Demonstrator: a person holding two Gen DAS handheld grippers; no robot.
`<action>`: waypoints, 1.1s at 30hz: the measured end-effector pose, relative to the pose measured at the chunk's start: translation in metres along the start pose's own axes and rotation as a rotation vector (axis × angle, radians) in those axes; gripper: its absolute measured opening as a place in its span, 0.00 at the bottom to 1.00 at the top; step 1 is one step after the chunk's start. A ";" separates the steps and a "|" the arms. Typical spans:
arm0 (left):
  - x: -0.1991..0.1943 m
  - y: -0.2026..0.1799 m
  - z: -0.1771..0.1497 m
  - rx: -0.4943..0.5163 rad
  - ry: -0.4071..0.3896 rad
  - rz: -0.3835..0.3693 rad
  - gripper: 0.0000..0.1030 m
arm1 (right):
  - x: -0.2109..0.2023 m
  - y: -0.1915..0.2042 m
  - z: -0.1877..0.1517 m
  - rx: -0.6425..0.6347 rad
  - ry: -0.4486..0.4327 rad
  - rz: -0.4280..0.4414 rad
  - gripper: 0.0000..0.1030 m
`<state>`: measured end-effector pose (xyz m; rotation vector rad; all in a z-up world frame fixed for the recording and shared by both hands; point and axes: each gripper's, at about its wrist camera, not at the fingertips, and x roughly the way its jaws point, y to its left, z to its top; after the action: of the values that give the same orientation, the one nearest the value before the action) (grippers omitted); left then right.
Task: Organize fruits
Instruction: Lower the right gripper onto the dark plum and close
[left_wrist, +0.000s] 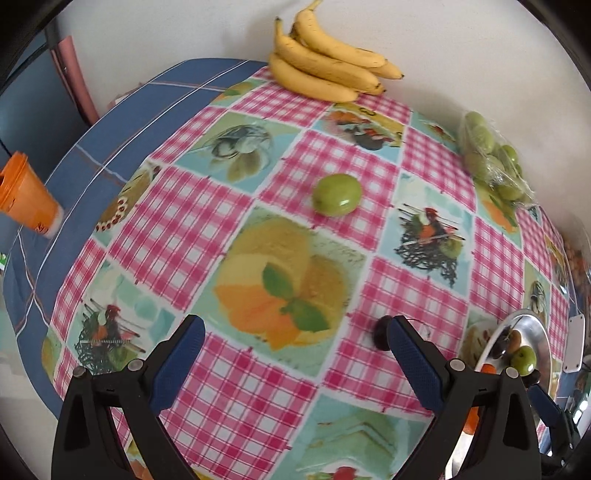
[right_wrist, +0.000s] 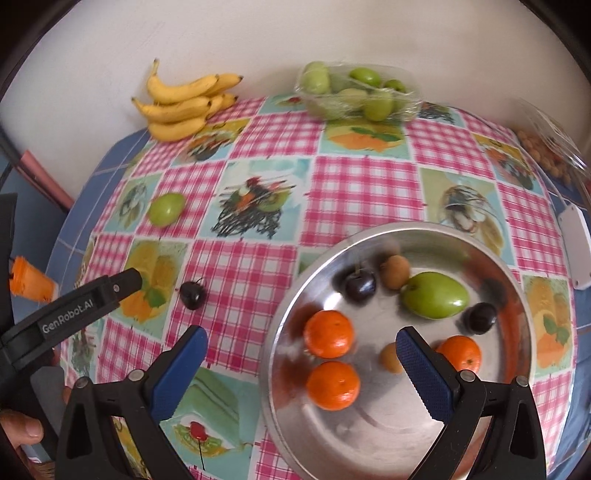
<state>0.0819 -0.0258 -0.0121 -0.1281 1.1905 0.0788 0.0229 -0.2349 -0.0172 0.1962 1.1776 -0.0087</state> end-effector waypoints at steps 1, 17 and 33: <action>0.001 0.003 0.000 -0.005 0.002 -0.001 0.96 | 0.002 0.004 0.000 -0.009 0.006 -0.001 1.00; 0.008 0.029 0.003 -0.054 -0.034 0.004 0.96 | 0.020 0.047 0.008 -0.085 0.007 0.033 1.00; 0.030 0.039 0.018 -0.081 0.026 -0.003 0.96 | 0.052 0.089 0.017 -0.155 0.017 0.091 0.60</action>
<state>0.1045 0.0153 -0.0362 -0.2023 1.2136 0.1236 0.0685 -0.1452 -0.0449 0.1132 1.1801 0.1640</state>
